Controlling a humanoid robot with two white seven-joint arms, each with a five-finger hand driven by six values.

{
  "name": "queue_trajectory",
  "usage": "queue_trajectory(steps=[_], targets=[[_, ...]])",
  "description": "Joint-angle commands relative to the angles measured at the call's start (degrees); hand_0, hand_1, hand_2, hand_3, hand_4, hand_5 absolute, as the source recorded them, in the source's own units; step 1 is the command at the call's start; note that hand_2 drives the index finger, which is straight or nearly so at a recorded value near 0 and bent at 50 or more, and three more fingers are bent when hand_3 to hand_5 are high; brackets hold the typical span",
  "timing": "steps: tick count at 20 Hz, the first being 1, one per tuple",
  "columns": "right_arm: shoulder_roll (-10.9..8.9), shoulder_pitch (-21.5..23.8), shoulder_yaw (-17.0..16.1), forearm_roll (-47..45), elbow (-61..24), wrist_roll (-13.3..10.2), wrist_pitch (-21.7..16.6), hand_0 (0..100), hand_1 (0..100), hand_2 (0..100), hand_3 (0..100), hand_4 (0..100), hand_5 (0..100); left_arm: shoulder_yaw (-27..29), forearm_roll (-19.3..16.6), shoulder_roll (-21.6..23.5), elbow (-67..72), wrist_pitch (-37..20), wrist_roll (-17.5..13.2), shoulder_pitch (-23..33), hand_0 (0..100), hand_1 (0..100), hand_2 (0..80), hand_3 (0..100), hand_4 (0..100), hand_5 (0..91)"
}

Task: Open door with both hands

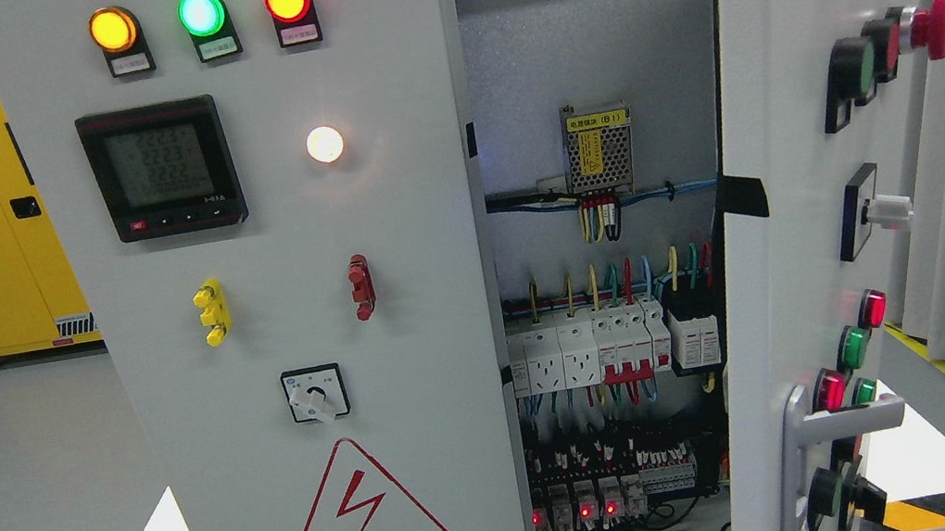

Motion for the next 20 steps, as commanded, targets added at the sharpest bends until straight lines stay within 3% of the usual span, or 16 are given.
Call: queue_trajectory(steps=[1, 9, 13, 15, 20], targets=[[-0.1, 0.4, -1.0, 0.0, 0.0, -0.1, 0.0, 21, 7, 0, 0, 0, 0, 0.0, 0.0, 0.0, -1.1, 0.0, 0.0, -0.2, 37, 14, 0.0, 0, 0, 0.0], [-0.19, 0.5, -1.0, -0.1, 0.0, 0.0, 0.0, 21, 6, 0, 0, 0, 0, 0.4, 0.3, 0.7, -3.6, -0.1, -0.4, -0.8, 37, 14, 0.0, 0, 0, 0.0], [-0.19, 0.6, -1.0, -0.1, 0.0, 0.0, 0.0, 21, 6, 0, 0, 0, 0, 8.9, 0.5, 3.2, -21.1, -0.3, 0.1, 2.1, 38, 12, 0.0, 0, 0, 0.0], [-0.19, 0.6, -1.0, -0.1, 0.0, 0.0, 0.0, 21, 6, 0, 0, 0, 0, 14.1, 0.3, 3.5, -32.6, -0.2, -0.5, 5.5, 38, 12, 0.0, 8, 0, 0.0], [-0.19, 0.6, -1.0, -0.1, 0.0, 0.0, 0.0, 21, 6, 0, 0, 0, 0, 16.6, 0.5, 6.1, -55.5, -0.3, -2.1, 14.8, 38, 12, 0.0, 13, 0, 0.0]])
